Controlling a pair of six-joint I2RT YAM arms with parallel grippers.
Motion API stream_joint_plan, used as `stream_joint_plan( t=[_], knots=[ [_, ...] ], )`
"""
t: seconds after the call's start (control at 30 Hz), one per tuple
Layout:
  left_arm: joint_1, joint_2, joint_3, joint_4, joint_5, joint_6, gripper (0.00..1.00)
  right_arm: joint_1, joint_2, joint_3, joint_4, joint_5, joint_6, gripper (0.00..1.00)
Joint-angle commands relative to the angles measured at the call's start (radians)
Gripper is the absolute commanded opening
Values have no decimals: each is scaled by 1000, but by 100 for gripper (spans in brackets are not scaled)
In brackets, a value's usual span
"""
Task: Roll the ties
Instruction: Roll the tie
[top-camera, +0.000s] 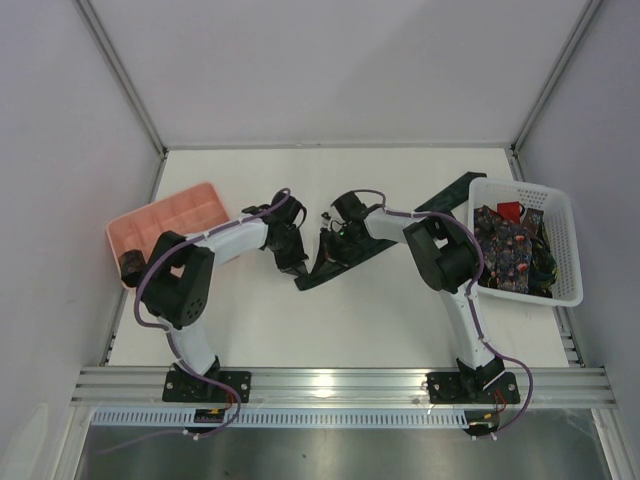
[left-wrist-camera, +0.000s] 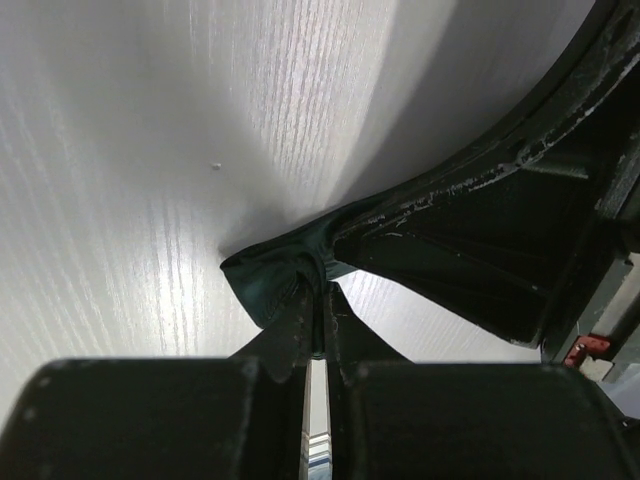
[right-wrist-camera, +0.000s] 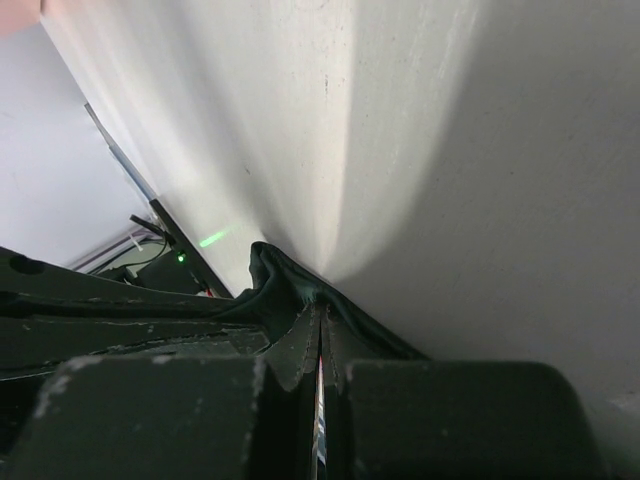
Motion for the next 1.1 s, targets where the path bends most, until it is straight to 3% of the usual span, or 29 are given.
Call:
stream_joint_plan(
  t=[0.0,0.23,0.5,1.07],
  knots=[
    [-7,23,45,20,12,5,5,-6,32,-23,-14,66,-17,0],
    [-7,46,29,50,22,2,5,-5,32,-29,-11,66,-11,0],
    [-7,28,-33,122,23,2,23,-9,-2,-19,0,53,27,0],
    [-7,-61,-181,282,40,9,46,-77,-51,112,-160,95,-39,0]
  ],
)
